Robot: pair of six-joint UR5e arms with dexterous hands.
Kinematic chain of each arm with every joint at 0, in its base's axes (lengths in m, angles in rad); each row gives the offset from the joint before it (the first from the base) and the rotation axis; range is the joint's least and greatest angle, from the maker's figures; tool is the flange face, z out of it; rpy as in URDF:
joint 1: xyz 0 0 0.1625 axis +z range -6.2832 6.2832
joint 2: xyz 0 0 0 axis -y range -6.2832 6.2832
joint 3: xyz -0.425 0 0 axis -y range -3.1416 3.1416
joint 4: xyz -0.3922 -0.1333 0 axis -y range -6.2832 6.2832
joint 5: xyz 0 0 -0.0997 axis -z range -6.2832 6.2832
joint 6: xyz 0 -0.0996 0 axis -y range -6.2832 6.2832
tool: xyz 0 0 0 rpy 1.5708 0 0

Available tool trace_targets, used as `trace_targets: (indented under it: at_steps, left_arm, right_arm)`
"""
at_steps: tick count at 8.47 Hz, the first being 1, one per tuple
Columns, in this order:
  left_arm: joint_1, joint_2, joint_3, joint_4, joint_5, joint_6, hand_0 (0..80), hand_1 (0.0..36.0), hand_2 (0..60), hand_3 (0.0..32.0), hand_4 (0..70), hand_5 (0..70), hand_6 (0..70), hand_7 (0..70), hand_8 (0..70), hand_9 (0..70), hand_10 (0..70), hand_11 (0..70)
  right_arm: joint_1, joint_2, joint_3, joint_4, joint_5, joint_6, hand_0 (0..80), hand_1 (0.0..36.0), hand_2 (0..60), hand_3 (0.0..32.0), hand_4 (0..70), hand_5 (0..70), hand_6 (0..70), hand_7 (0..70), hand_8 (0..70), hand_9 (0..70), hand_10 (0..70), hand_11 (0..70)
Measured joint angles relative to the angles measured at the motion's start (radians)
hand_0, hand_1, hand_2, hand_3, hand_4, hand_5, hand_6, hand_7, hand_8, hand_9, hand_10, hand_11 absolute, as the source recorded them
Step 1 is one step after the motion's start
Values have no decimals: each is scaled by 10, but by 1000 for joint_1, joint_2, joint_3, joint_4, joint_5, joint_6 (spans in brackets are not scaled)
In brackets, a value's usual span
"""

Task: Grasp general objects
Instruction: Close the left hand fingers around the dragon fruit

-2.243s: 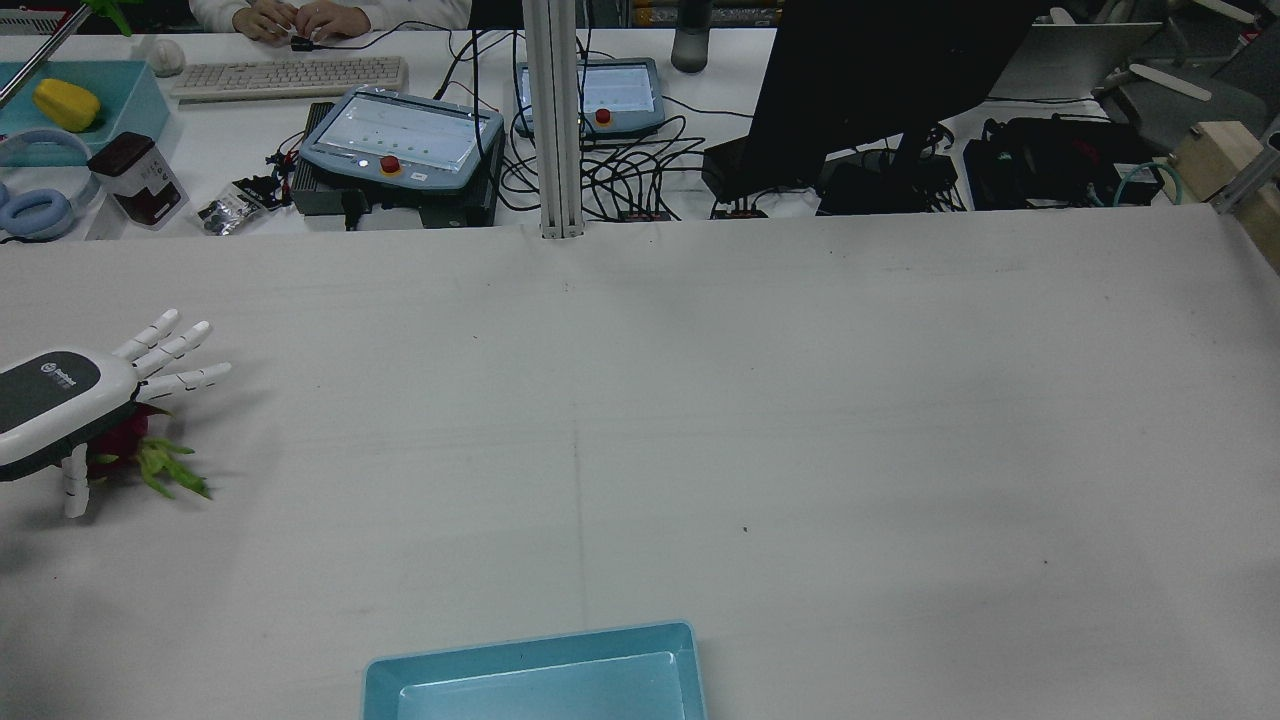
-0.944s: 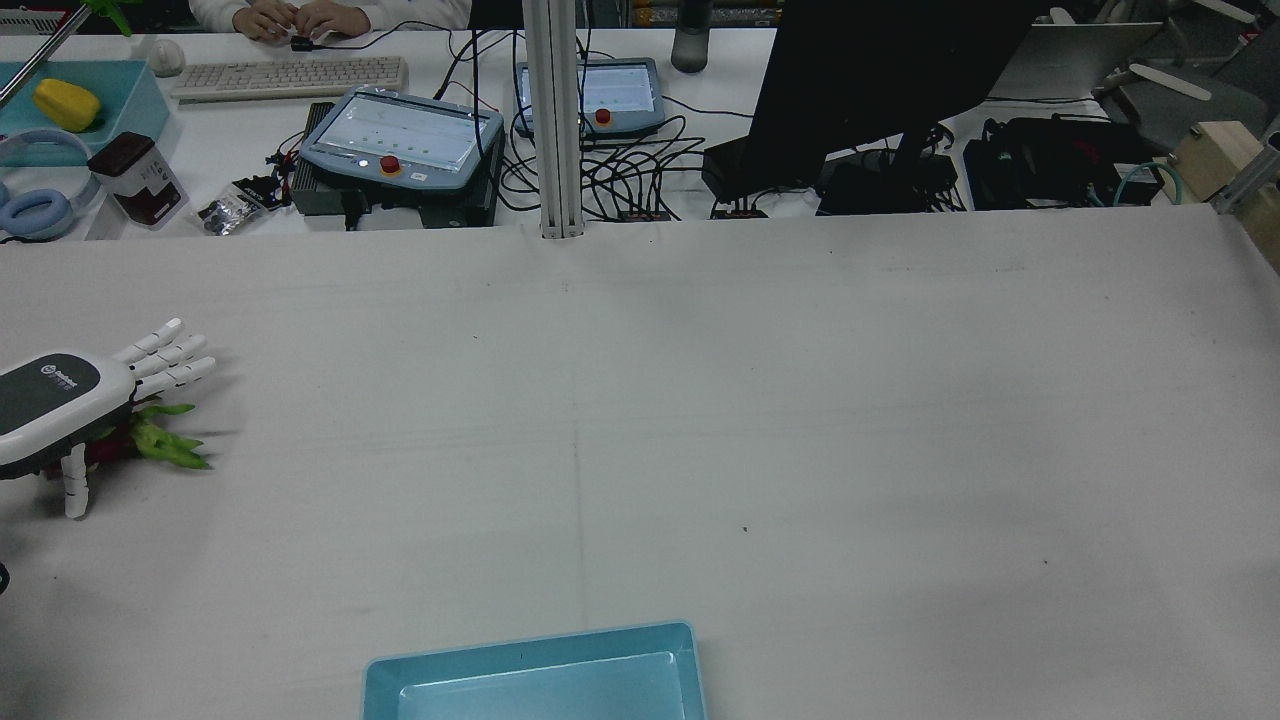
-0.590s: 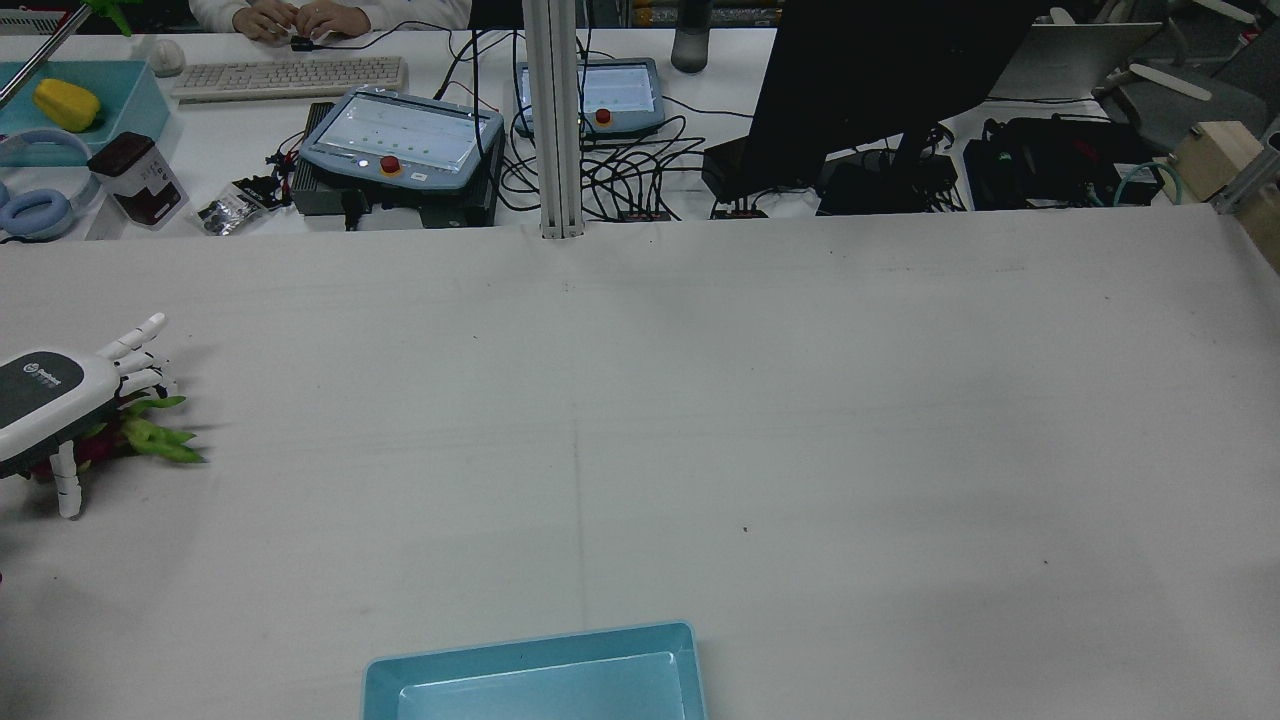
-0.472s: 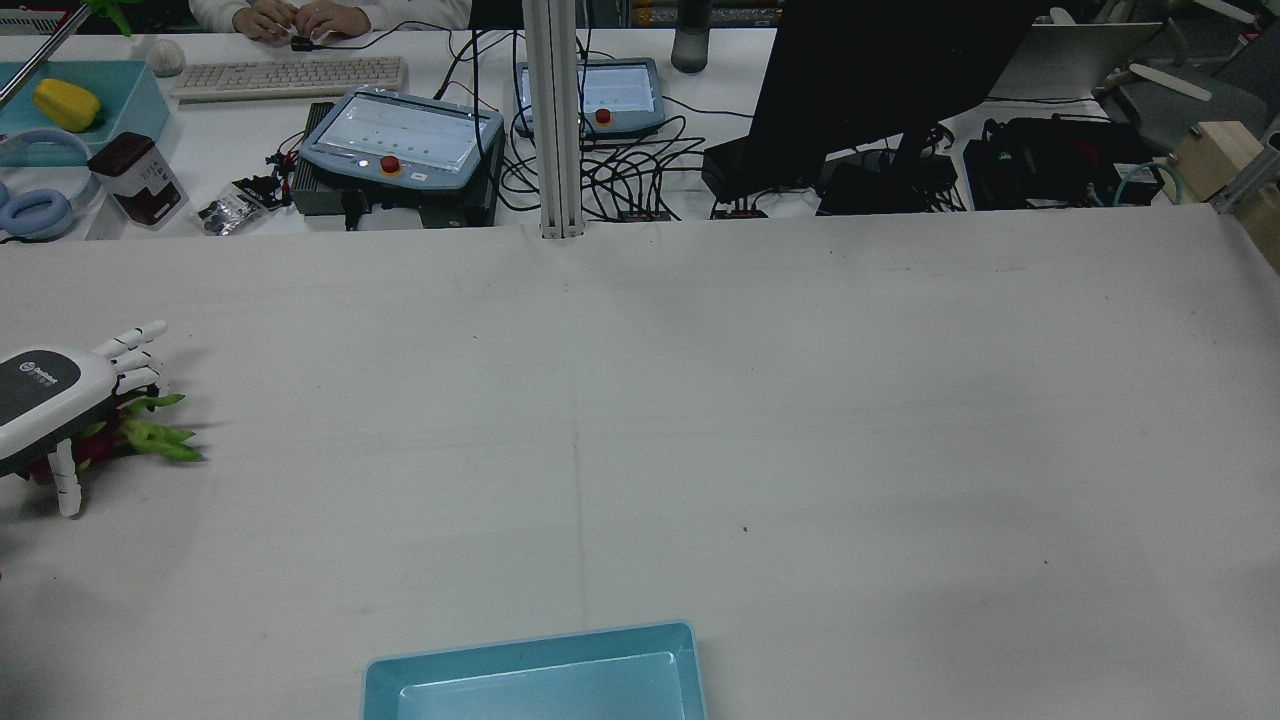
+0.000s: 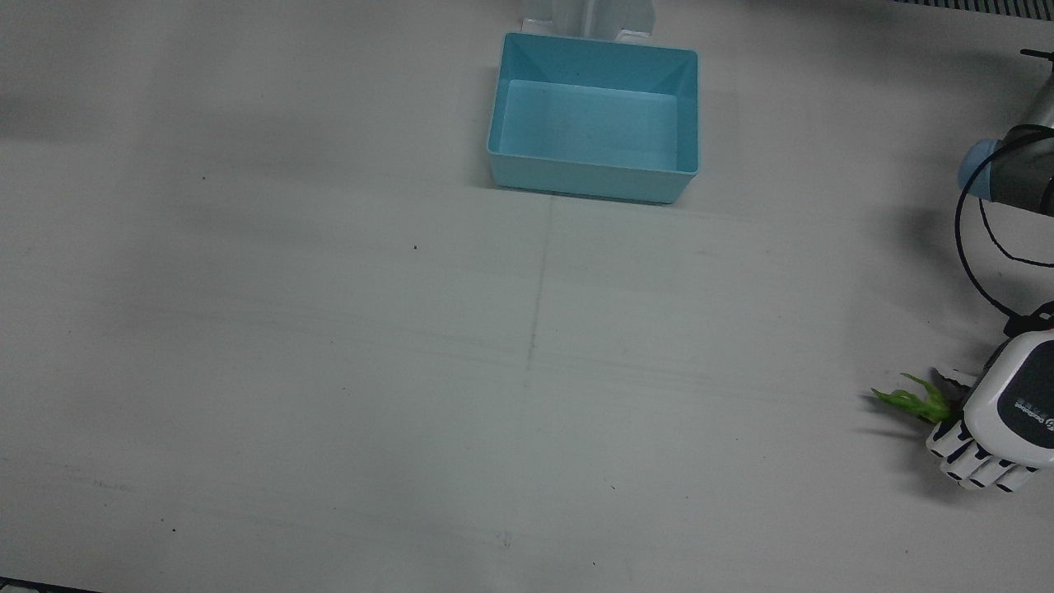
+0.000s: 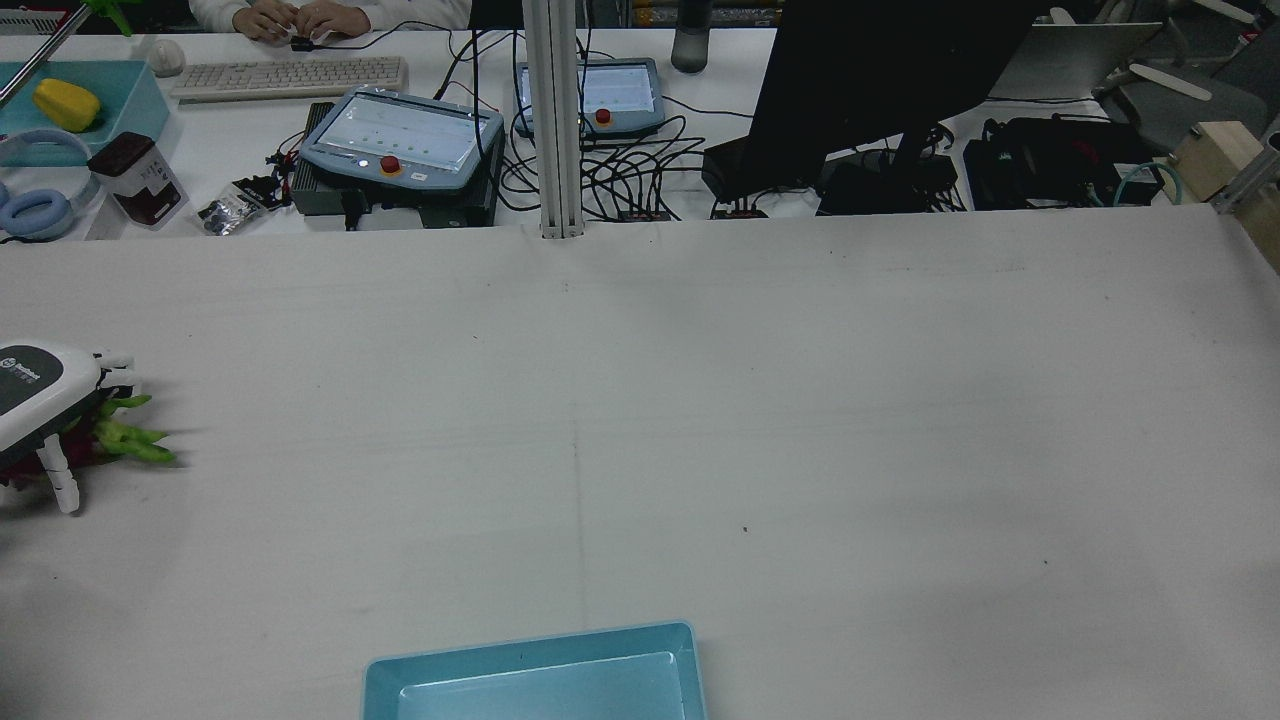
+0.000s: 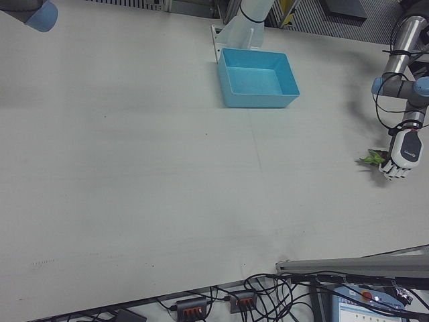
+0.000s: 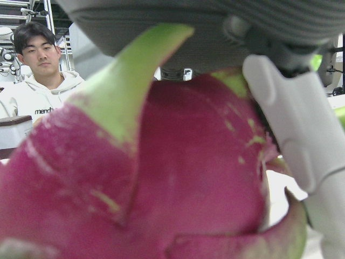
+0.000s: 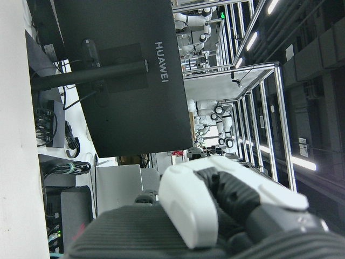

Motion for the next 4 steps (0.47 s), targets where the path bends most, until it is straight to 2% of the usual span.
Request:
trace_targets:
  at_steps: [1, 2, 3, 4]
  left_arm:
    - [2, 10, 5, -20, -19, 8, 186, 259, 600, 0, 399, 700, 521, 700, 553, 615, 700, 700]
    - [1, 23, 8, -45, -32, 12, 206, 265, 600, 0, 461, 700, 598, 700, 594, 654, 700, 700]
    - [1, 36, 8, -64, -39, 14, 307, 262, 600, 0, 544, 700, 691, 700, 647, 700, 700, 700]
    - [0, 54, 2, -85, -49, 15, 369, 256, 600, 0, 596, 700, 700, 700, 687, 700, 700, 700]
  right_arm:
    - [0, 0, 0, 0, 0, 0, 0, 0, 0, 0, 0, 0, 0, 0, 0, 0, 0, 0]
    - [0, 0, 0, 0, 0, 0, 0, 0, 0, 0, 0, 0, 0, 0, 0, 0, 0, 0]
    - [0, 0, 0, 0, 0, 0, 0, 0, 0, 0, 0, 0, 0, 0, 0, 0, 0, 0]
    - [0, 0, 0, 0, 0, 0, 0, 0, 0, 0, 0, 0, 0, 0, 0, 0, 0, 0]
